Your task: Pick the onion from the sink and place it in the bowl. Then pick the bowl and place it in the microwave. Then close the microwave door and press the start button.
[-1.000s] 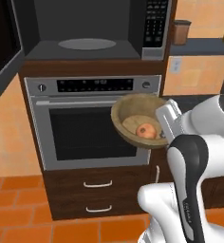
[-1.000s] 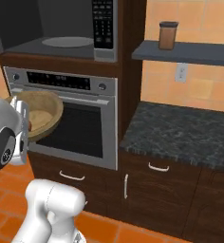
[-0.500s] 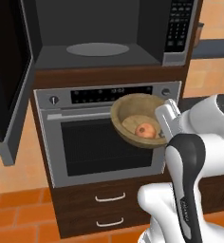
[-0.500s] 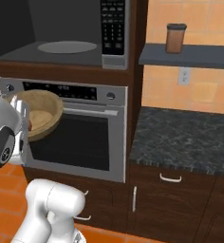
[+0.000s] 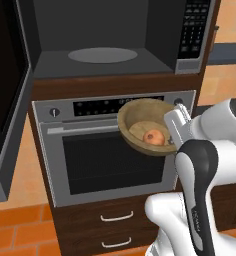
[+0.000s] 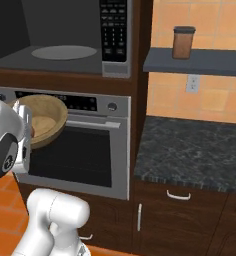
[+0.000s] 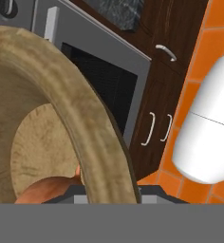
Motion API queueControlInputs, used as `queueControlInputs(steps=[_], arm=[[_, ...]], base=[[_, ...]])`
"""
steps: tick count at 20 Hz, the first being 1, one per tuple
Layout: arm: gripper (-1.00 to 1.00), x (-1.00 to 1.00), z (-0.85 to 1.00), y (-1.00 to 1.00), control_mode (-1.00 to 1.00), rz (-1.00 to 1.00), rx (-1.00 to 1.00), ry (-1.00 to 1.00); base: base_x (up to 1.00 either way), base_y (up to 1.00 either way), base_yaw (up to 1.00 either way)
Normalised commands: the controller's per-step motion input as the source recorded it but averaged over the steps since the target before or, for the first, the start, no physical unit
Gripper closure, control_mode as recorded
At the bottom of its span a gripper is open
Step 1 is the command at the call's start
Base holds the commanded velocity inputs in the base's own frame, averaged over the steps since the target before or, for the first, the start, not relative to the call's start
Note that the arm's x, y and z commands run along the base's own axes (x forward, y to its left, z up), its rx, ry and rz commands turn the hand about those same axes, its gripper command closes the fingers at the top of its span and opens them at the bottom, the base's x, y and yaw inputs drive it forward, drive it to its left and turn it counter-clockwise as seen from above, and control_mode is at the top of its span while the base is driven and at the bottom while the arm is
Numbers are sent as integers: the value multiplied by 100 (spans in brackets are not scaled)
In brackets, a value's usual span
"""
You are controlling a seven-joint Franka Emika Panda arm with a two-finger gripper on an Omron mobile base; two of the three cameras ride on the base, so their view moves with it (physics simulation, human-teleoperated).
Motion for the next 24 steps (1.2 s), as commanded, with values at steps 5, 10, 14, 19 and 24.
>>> queueControlInputs(steps=[5, 10, 14, 19, 24], arm=[[100, 0, 0, 0, 100, 0, 0, 0], [100, 0, 0, 0, 100, 0, 0, 0], [100, 0, 0, 0, 100, 0, 0, 0], [100, 0, 0, 0, 100, 0, 0, 0], [100, 0, 0, 0, 100, 0, 0, 0]], base=[[20, 3, 0], [23, 3, 0], [31, 9, 0], [19, 7, 0], [31, 12, 0]])
